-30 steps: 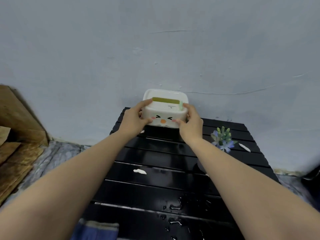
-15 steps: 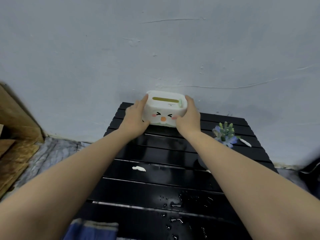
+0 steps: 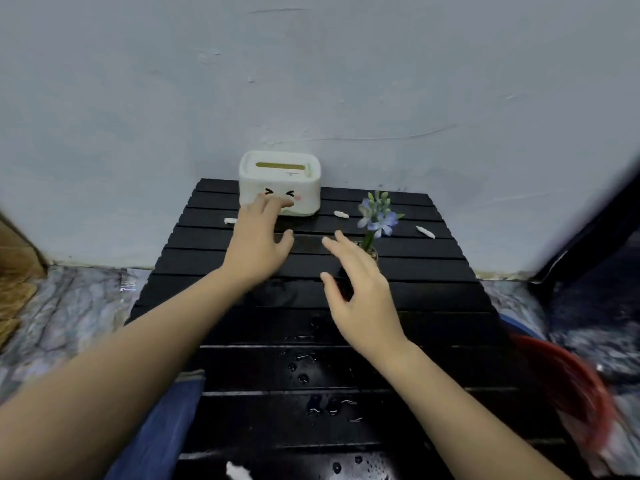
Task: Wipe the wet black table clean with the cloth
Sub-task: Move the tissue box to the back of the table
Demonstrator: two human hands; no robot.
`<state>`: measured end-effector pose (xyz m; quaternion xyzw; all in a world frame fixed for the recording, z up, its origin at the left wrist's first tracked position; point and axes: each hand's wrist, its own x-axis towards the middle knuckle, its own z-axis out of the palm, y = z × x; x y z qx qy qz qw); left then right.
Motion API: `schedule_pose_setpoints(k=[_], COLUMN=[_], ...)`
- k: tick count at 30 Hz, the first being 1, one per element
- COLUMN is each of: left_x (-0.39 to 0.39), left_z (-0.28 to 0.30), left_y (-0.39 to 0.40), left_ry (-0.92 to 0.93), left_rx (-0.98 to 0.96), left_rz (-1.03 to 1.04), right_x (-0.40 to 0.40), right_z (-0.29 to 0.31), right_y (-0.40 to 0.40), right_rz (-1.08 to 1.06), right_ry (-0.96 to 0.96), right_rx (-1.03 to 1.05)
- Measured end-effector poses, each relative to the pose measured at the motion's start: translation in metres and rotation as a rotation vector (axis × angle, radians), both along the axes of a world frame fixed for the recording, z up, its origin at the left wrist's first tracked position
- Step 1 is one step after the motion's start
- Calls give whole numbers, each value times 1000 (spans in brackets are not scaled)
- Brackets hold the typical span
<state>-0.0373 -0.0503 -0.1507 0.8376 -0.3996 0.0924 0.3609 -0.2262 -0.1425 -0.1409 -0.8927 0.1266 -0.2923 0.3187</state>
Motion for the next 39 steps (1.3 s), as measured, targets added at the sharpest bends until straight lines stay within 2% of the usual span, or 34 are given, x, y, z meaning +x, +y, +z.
schedule_pose_setpoints(k=[2, 5, 8, 11, 19, 24, 33, 39], left_x=[-10, -21, -30, -37, -28, -13, 6, 9], left_z=[-5, -13, -20, -26, -27, -34, -47, -50], left_y=[-7, -17, -25, -28, -45, -70, -91, -91], left_ry=[50, 141, 167, 83, -8, -68, -99, -107], left_rx=[54, 196, 417, 539, 477, 401, 472, 470], left_rz=[-46, -96, -132, -105, -16, -39, -27, -31], right_x=[-13, -16, -2, 14, 41, 86, 176, 187], right_z=[-13, -21, -28, -35, -33, -25, -33, -49], right_y=[-9, -27, -46, -63, -92, -134, -185, -188], right_rz=[-91, -196, -186, -143, -65, -106, -157, -175], right_ry=[13, 161, 282, 336, 250, 186, 236, 256], right_rx=[-129, -258, -215, -156, -105, -109, -96, -64])
